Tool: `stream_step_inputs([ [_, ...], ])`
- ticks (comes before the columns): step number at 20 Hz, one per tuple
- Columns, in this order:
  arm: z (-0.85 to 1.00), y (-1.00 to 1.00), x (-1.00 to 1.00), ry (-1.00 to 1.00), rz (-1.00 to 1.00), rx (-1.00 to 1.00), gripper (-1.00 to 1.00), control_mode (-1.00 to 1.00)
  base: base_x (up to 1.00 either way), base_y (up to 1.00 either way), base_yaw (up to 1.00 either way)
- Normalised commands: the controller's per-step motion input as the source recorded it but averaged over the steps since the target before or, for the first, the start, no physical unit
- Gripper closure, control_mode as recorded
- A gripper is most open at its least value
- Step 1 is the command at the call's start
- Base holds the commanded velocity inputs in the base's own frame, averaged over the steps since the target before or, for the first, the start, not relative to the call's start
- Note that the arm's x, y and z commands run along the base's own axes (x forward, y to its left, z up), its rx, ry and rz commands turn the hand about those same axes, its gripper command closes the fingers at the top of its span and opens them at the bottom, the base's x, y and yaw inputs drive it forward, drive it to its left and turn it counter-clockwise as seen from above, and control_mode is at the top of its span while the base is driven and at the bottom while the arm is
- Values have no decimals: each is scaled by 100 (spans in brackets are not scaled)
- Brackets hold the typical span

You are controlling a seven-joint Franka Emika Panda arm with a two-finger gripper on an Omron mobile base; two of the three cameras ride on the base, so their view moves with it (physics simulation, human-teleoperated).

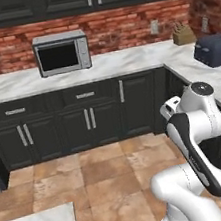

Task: Place one of the steaks on the plate and the other in the bowl. Then place the bowl in the fridge.

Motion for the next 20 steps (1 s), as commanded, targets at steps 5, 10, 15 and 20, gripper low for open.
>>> stream_step_inputs([
  [5, 0, 0, 0, 0, 0, 0, -100, 100, 75, -43, 29],
  [10, 0, 0, 0, 0, 0, 0, -100, 100, 70, -33, 30],
  [15, 0, 0, 0, 0, 0, 0, -100, 100, 80, -10, 31],
  [20, 0, 0, 0, 0, 0, 0, -100, 100, 79, -6, 33],
])
